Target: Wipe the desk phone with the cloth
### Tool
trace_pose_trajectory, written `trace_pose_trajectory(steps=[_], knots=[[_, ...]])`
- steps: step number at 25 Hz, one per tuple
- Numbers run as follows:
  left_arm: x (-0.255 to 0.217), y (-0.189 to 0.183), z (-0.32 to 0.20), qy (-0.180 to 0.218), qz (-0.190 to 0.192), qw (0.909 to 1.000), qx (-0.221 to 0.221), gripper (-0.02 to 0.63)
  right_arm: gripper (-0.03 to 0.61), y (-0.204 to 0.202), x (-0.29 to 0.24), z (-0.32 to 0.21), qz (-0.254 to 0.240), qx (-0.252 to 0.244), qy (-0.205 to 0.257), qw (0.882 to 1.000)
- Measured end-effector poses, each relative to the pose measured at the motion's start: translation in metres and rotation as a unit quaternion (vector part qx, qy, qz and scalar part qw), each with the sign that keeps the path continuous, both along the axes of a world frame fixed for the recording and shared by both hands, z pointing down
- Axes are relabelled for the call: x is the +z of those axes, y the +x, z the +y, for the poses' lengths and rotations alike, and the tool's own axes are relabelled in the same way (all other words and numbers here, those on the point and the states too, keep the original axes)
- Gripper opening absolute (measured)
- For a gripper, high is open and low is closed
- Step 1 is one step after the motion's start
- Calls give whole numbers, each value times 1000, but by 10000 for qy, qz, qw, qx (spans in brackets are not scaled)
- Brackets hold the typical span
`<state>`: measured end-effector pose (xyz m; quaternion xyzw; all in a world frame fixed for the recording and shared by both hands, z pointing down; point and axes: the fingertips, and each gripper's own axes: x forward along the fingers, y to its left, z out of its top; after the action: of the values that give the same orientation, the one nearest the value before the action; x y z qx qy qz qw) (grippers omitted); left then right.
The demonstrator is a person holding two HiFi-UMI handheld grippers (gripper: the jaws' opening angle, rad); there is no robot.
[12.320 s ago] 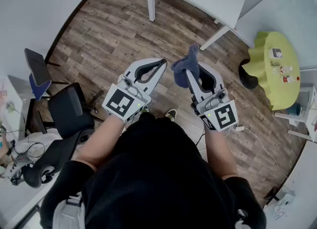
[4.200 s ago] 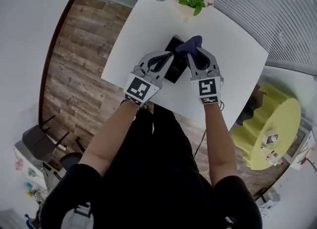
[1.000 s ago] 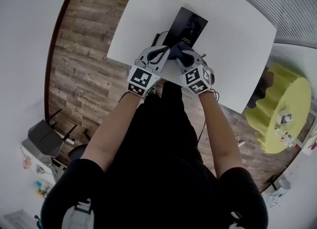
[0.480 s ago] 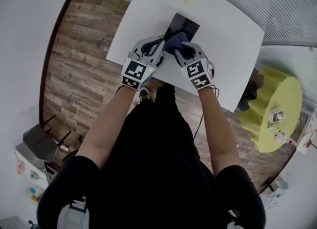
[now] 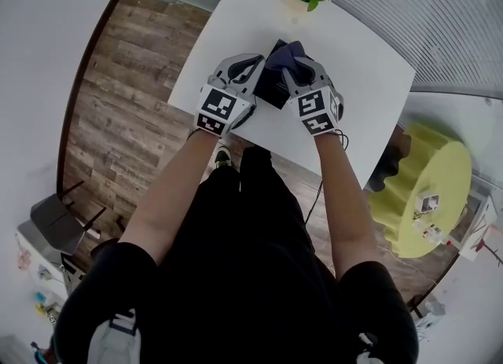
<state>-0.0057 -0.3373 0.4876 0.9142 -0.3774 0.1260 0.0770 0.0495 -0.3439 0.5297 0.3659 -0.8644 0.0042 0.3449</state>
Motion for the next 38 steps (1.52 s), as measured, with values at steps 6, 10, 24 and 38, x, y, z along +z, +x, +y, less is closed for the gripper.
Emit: trace_pose_trajectory(steps=[6, 10, 24, 38], knots=[[21, 5, -18, -159, -104, 9998, -17, 11, 88, 4, 19, -29, 115, 11, 36, 9999], [35, 4, -26, -320, -140, 9993, -91, 11, 88, 5, 34, -42, 158, -4, 2, 9999], [58, -3, -30, -528, -154, 9983, -167, 11, 87, -5, 65, -43, 599, -361, -37, 9975], [73, -8, -14, -715, -70, 9973, -117, 11, 87, -23, 86, -4, 814, -650, -192, 9944]])
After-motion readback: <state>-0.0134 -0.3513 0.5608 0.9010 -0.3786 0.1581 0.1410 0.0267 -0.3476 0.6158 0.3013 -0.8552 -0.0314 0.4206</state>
